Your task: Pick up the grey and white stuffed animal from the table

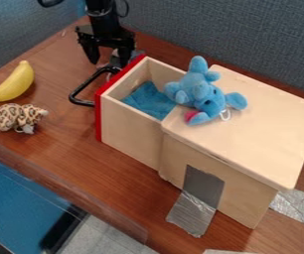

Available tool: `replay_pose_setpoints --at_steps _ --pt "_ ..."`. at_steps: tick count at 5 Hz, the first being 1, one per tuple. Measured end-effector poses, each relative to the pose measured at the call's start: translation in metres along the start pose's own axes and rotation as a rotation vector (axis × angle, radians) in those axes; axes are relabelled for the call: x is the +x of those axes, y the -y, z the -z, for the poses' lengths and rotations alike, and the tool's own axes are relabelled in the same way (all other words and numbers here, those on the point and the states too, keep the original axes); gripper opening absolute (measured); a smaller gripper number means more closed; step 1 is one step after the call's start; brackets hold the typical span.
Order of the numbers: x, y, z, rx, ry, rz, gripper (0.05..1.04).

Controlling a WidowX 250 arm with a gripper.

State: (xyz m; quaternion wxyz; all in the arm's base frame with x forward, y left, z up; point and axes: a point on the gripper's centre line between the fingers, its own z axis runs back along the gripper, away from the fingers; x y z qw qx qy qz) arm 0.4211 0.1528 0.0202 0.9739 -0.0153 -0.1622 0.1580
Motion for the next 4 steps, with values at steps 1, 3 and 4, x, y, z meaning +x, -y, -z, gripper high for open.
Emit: replay_pose_setpoints --at_steps 1,3,4 --pt "-0.005 -0.002 0.004 0.012 -0.009 0.006 1.001" --pt "-0.012 -0.005 0.012 0.029 -0.045 -0.01 0.701" --pt "-0.016 -0.007 0.013 0.035 -0.06 -0.002 0.391"
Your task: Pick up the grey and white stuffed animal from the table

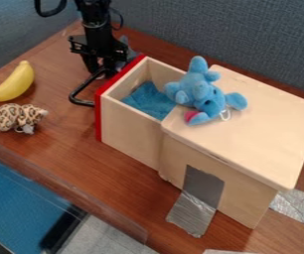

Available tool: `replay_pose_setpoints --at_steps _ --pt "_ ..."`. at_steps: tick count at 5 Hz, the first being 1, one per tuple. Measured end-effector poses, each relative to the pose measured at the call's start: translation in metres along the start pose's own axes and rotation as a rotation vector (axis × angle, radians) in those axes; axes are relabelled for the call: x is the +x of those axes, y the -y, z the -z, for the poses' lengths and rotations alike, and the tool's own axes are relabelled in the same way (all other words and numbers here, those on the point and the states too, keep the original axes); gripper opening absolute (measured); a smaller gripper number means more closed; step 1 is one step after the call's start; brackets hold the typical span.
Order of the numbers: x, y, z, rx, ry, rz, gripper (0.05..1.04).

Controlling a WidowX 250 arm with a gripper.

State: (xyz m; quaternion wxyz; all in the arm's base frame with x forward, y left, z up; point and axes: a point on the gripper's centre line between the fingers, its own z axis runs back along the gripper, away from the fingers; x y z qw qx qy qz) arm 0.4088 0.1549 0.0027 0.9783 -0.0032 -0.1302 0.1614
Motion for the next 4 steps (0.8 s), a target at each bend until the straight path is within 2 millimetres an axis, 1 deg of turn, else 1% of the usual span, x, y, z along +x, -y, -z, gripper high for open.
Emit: replay_pose_setpoints --at_steps 1,2,3,4 --pt "-0.007 -0.002 0.002 0.007 -0.018 -0.003 0.163" --pt "-0.016 -0.002 -0.001 0.011 -0.026 -0.003 0.057" --pt "-0.033 -0.012 -0.016 0.01 -0.009 -0.041 0.048" --pt "-0.038 -0.027 -0.053 0.006 0.086 -0.12 0.048"
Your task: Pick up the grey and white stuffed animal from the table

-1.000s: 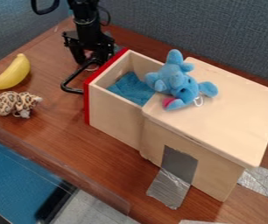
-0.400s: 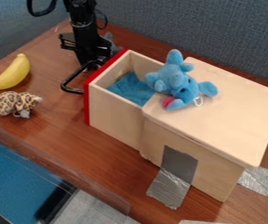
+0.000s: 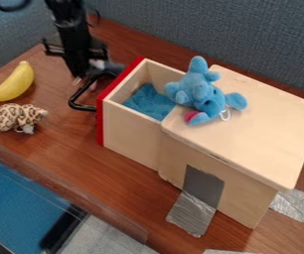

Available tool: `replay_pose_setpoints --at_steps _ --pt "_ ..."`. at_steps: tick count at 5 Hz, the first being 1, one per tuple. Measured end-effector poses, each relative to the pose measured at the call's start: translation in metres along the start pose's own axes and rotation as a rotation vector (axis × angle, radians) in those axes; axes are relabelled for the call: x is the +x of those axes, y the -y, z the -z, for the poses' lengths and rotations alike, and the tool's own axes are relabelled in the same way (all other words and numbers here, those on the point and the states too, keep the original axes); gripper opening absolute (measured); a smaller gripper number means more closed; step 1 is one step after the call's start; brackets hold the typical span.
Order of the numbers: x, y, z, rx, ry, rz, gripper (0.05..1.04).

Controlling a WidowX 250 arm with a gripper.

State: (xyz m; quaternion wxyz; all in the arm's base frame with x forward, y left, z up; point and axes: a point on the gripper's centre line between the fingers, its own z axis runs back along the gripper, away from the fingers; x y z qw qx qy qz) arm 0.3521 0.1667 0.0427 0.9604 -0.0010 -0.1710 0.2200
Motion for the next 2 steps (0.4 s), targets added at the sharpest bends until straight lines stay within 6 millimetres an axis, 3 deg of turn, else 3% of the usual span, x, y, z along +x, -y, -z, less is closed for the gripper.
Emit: replay_pose_setpoints --at_steps 1,2 --pt "0.0 -0.016 -0.027 0.017 0.067 -0.086 0.048" --pt "0.0 -0.018 -0.053 -0.005 0.124 -0.129 0.048"
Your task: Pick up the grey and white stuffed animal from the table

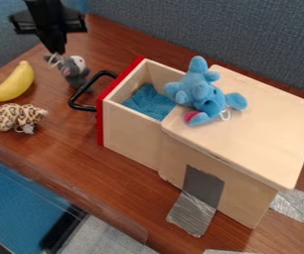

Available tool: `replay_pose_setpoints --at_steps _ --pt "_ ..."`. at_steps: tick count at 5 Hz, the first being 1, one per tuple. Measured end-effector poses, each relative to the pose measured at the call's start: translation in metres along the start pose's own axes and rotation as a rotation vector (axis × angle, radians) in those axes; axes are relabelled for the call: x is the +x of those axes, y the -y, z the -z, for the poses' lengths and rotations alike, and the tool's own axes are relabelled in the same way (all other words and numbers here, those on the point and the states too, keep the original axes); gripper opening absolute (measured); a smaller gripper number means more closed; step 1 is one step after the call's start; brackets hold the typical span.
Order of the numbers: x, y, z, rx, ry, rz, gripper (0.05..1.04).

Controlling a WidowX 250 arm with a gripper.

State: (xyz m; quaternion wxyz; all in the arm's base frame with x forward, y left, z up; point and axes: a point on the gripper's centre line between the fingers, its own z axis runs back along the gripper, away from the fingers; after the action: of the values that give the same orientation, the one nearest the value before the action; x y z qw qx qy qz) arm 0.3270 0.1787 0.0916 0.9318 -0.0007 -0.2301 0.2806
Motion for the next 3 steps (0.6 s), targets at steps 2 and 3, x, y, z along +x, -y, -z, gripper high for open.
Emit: replay_pose_setpoints --at_steps 2,3 --pt "0.001 0.057 -0.065 -0.097 0.137 0.091 0.048" --pt "0.0 0.085 -0.098 -0.165 0.197 0.116 0.061"
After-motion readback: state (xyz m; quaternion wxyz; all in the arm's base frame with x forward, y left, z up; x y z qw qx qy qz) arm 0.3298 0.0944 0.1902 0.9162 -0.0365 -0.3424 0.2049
